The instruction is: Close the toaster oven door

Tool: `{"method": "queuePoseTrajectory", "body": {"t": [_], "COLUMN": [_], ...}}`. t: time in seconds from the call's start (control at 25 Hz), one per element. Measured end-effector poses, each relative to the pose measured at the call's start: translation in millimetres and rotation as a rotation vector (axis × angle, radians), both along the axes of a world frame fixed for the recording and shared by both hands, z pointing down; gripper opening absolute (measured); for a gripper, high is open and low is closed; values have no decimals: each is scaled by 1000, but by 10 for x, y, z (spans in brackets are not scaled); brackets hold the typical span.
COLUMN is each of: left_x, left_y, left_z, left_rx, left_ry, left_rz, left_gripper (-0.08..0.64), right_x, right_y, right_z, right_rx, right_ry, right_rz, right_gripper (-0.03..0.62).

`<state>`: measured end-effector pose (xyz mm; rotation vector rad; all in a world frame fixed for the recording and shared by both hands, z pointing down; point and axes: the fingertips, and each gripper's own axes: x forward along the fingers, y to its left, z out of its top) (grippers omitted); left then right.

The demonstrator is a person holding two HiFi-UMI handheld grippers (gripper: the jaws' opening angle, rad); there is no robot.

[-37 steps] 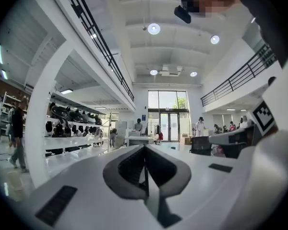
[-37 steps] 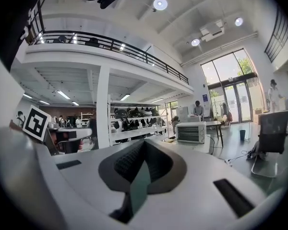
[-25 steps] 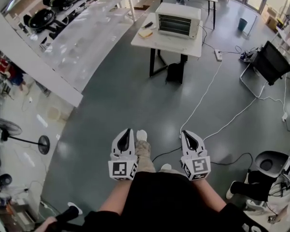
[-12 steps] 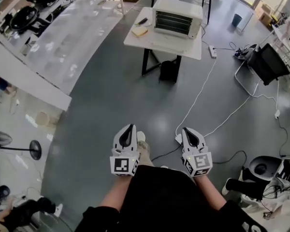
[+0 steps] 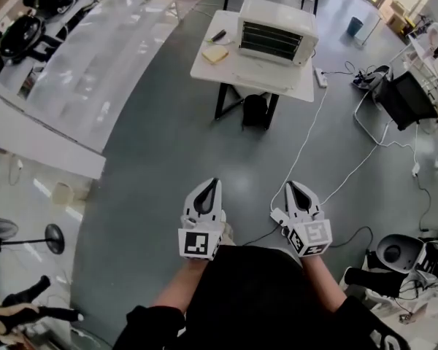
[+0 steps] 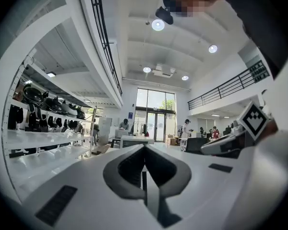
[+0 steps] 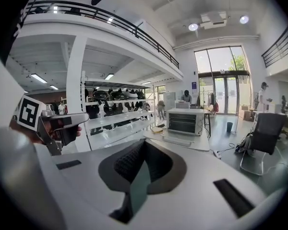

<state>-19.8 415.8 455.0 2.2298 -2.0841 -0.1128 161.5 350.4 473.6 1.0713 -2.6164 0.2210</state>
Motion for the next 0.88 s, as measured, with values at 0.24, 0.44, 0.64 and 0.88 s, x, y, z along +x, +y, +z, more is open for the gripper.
{"method": "queuePoseTrajectory", "body": {"t": [0.24,0.44,0.64,0.88], "left_x": [-561,-991,-1428,-1521], "left_y": [-296,-489,-661,-715], "left_z": [26,141,157,78], "left_rx": [13,7,9,33], "left_ry": [34,60,52,26], "left_rz": [26,8,-4,9], "left_gripper": [18,18,18,18], "right_x": [-614,-901,-1132,-1391], "right_y": [-204,-483,-569,-517], "right_z": [36,114,123,136], "right_rx": [1,-5,-4,13], "right_ry": [31,55,56,38], "right_rz": [-15,8,23,-66], "right_gripper": [21,21,21,21]}}
